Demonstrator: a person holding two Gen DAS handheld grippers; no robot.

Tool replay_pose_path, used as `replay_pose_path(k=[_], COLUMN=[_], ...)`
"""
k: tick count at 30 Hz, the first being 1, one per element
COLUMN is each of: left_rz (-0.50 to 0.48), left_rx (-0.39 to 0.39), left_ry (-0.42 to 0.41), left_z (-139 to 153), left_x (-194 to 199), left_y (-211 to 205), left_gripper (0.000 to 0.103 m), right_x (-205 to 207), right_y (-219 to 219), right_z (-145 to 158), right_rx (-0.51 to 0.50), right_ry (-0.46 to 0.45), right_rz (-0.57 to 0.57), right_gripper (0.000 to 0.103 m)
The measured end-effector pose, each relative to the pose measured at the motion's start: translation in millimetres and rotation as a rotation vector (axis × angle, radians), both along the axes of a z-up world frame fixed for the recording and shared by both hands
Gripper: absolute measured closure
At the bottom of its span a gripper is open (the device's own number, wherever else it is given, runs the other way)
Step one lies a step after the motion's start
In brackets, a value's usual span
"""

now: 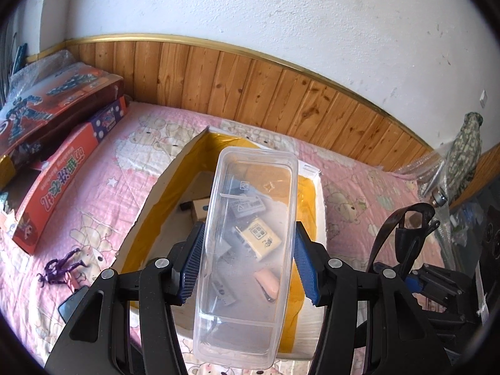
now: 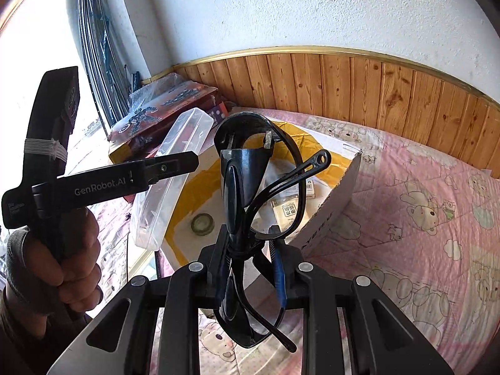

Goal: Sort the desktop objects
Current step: 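Carry the clear case and black glasses over the cardboard box with both tools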

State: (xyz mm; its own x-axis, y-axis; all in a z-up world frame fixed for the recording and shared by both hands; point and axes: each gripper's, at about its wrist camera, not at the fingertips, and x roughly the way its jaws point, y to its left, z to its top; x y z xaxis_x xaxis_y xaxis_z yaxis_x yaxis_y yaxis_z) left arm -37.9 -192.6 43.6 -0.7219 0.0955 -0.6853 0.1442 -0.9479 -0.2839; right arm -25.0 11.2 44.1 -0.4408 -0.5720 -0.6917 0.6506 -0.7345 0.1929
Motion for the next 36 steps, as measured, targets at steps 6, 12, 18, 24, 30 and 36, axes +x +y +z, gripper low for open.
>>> replay_pose_path(k=[6,12,18,24,30,36], left_rz=[0.024,0.043,0.06,0.077,0.096,0.112], left_rx=[-0.005,-0.014,-0.034,-0.033,-0.013,0.08], left_ry=[-0.019,-0.035,-0.059,-0.081,-0.104,-0.134], left_z=[-5,-9,-15,-21,-28,-40], left_x=[-6,-10,-15,-20,-25,-33], left_y=[-8,-12,-16,-23,-32,-43], left_gripper=[0.047,0.047,0.047,0.047,0.047,0.047], right_x=[-3,-5,-11,-24,-42,-60], right_y=[-14,-31,-45,-58,-71,-82], right_z=[2,6,12,12,3,-11], right_rx=[0.008,0.018,0.029,0.057,0.099,0.157], right_ry=[-0.002,0.005,0.017,0.013,-0.006,-0.013], right_rz=[0.017,0.043,0.059,0.07,0.076,0.075], right_gripper=[0.078,0.078,0.078,0.078,0.078,0.078])
